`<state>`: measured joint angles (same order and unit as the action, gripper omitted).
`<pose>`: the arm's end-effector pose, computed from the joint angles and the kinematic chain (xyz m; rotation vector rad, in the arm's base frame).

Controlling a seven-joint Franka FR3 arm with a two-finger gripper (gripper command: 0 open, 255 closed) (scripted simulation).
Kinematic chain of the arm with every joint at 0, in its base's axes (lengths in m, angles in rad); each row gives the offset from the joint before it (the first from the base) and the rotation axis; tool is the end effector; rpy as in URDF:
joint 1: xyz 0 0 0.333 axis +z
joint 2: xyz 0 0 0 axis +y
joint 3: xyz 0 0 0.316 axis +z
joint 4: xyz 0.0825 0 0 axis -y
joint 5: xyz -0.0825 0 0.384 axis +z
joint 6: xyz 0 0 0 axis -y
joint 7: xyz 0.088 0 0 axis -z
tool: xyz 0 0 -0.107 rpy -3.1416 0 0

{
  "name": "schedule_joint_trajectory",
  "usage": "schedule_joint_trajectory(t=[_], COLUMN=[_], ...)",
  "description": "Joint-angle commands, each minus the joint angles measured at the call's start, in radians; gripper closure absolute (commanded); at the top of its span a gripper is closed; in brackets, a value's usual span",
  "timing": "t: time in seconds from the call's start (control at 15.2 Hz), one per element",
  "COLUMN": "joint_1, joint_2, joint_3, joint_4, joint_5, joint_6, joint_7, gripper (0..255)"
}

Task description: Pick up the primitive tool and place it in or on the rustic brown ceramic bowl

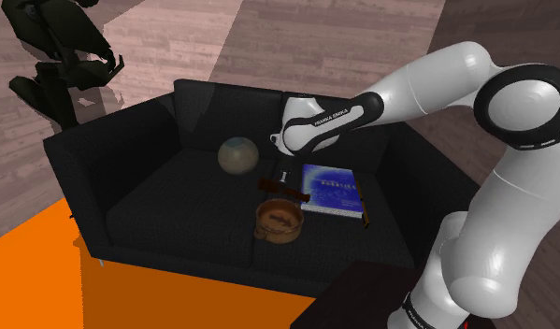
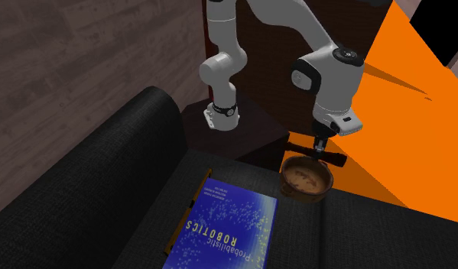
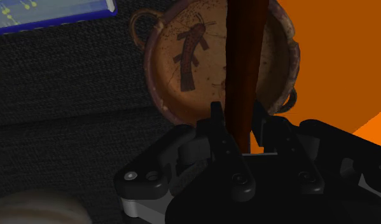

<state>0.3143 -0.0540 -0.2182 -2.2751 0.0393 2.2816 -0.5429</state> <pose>0.5129 0.0499 0.3840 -2.9662 -0.9407 -0.1042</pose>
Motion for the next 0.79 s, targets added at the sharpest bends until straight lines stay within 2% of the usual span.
schedule_joint_trajectory(t=[0.0, 0.73], joint_1=[0.001, 0.001], joint_2=[0.022, 0.113], joint_3=[0.000, 0.001], joint_4=[-0.010, -0.059], joint_5=[0.008, 0.045], joint_6=[0.031, 0.168], joint_7=[-0.004, -0.035], gripper=[255, 255])
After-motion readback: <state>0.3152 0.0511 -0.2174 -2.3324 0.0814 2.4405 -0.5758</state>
